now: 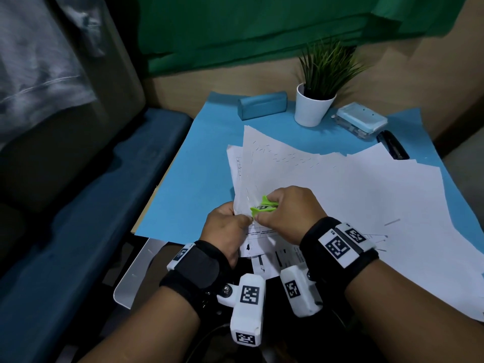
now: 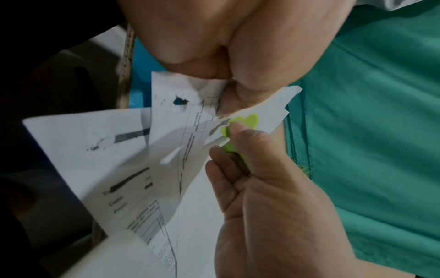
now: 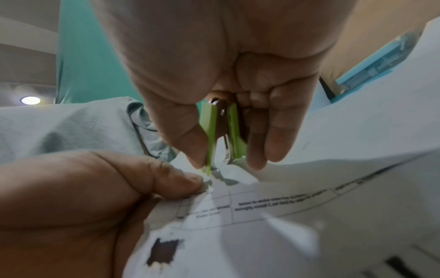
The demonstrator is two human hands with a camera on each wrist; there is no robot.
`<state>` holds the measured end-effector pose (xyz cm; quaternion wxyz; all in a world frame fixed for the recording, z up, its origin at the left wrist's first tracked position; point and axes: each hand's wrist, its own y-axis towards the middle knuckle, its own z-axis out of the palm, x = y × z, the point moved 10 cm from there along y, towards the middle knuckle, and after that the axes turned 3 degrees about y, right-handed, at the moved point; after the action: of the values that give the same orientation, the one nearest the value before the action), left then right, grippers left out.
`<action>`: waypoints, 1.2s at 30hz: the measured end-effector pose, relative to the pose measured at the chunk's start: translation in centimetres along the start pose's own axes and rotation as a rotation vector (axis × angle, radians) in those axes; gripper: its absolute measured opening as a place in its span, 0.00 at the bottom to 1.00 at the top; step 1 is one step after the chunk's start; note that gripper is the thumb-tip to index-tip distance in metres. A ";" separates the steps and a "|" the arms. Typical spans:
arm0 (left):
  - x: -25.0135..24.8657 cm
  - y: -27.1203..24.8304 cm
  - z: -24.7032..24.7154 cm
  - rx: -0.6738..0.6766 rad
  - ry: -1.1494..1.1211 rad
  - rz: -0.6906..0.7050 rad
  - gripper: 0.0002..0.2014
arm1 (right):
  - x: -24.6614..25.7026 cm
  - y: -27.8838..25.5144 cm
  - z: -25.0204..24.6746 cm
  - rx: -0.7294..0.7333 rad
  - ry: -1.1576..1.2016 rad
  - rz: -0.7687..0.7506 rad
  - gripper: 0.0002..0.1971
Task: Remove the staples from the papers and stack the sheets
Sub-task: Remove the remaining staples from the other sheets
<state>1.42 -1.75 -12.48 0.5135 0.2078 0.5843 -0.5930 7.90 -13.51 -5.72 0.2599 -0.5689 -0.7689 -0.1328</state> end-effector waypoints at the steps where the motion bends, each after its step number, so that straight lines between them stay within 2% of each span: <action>1: 0.0 0.1 0.0 -0.002 0.001 0.000 0.17 | 0.0 0.0 0.0 -0.004 0.000 0.003 0.16; 15: 0.3 0.5 -0.2 -0.003 0.003 0.003 0.17 | 0.2 0.0 0.3 -0.006 -0.006 0.008 0.17; 21: 0.0 0.5 -0.1 -0.011 0.061 0.021 0.17 | 0.5 0.1 0.2 0.008 -0.033 0.012 0.22; 24: -0.6 0.1 0.2 -0.010 0.090 0.041 0.16 | 0.4 0.5 0.2 0.016 -0.020 0.015 0.15; 28: -0.8 -0.2 0.2 -0.015 0.103 0.043 0.15 | 0.1 0.9 0.2 0.027 0.003 0.020 0.19; 31: -0.6 -0.2 -0.1 -0.053 0.085 0.031 0.15 | -0.8 1.0 0.4 0.038 0.122 0.092 0.17; 33: -0.3 -0.3 0.0 -0.065 0.039 -0.023 0.13 | -1.7 1.0 0.8 0.057 0.282 0.155 0.10; 36: 0.8 -0.2 -0.2 -0.068 -0.030 -0.117 0.11 | -2.8 0.7 2.0 0.115 0.591 0.263 0.07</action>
<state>0.88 -1.92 -13.09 0.4934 0.1465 0.6076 -0.6049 8.66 -14.52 -8.93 0.5185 -0.5845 -0.5864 -0.2138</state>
